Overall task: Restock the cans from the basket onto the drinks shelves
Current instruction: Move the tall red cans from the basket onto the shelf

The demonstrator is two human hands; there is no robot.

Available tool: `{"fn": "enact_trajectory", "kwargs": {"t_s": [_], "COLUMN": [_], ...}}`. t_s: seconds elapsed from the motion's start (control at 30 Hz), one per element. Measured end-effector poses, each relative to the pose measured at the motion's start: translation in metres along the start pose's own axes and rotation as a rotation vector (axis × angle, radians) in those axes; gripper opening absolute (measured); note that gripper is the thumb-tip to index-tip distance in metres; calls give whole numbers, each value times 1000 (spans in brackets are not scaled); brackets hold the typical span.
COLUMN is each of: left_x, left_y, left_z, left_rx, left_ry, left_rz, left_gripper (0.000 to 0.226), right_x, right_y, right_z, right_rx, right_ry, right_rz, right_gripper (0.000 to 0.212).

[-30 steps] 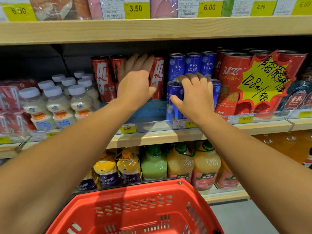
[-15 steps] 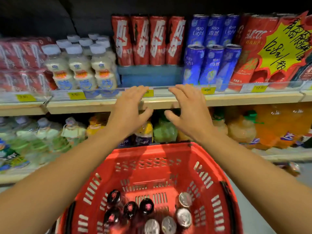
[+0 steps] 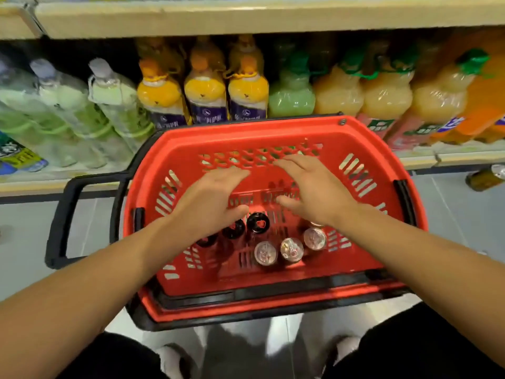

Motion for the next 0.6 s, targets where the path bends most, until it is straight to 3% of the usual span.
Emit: {"fn": "enact_trajectory", "kwargs": {"t_s": [0.13,0.37,0.6], "left_x": [9,8,4], "left_y": [-17,-35,-59], "left_z": [-38,-61,-85], "left_rx": [-42,-302,-445], "left_ry": [-219,-411,-476], "left_rz": [65,111,174], "left_gripper": [79,78,74], "right_x": [2,-11,-23], "right_y": [-6,-20,-19], "right_z": [-34,-69,-81], "right_rx": [5,-11,-103], "right_ry": [-102,-254,-263], "right_rz": [59,98,69], "right_gripper": [74,79,81]}}
Point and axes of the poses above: each hand's wrist, its own x-axis away from the middle knuckle, its own z-axis out of the back of the hand, y = z × x, the point moved 5 cm from there along -x, towards the middle knuckle, and after that the axes turned 13 degrees about x, right-handed, at the moved point
